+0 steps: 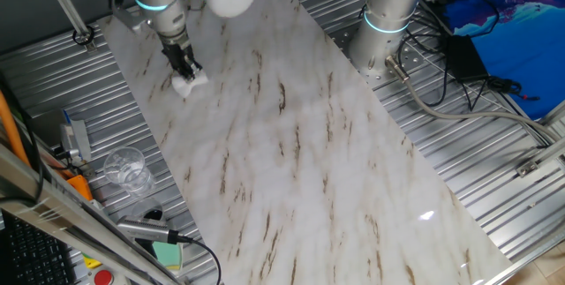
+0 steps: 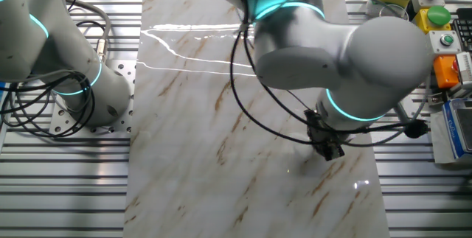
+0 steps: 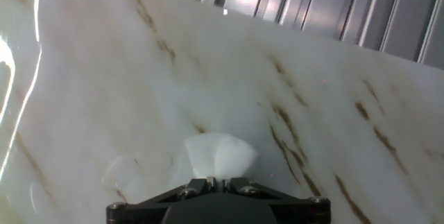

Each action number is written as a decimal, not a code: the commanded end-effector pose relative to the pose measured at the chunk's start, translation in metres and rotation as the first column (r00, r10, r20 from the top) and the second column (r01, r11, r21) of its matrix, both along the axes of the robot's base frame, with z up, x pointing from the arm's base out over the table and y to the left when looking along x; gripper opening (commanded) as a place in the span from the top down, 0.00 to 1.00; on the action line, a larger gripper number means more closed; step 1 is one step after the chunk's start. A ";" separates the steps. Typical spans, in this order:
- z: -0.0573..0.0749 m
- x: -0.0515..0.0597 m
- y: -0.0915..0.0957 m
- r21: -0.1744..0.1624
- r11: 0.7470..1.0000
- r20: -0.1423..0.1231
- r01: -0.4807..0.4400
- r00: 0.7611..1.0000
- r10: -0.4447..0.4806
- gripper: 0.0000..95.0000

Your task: Clean the tabletop with a sponge

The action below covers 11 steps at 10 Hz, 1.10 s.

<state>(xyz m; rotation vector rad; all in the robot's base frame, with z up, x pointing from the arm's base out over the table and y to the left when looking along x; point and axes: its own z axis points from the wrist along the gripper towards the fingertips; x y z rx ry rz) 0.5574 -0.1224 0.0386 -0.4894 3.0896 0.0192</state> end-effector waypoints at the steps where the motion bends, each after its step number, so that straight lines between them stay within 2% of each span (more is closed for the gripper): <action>1: -0.004 0.002 0.007 -0.002 1.000 0.005 0.006 1.000 -0.006 1.00; 6: -0.010 0.004 0.012 -0.008 0.999 0.005 -0.045 0.999 0.045 1.00; 7: -0.015 0.004 0.011 -0.003 0.998 0.016 -0.067 0.998 0.067 0.40; 8: -0.017 0.005 0.011 0.005 0.997 0.027 -0.075 0.997 0.075 0.40; 9: -0.018 0.006 0.012 0.013 0.996 0.030 -0.083 0.996 0.083 0.20; 11: -0.017 0.008 0.013 0.013 0.995 0.029 -0.099 0.995 0.098 0.20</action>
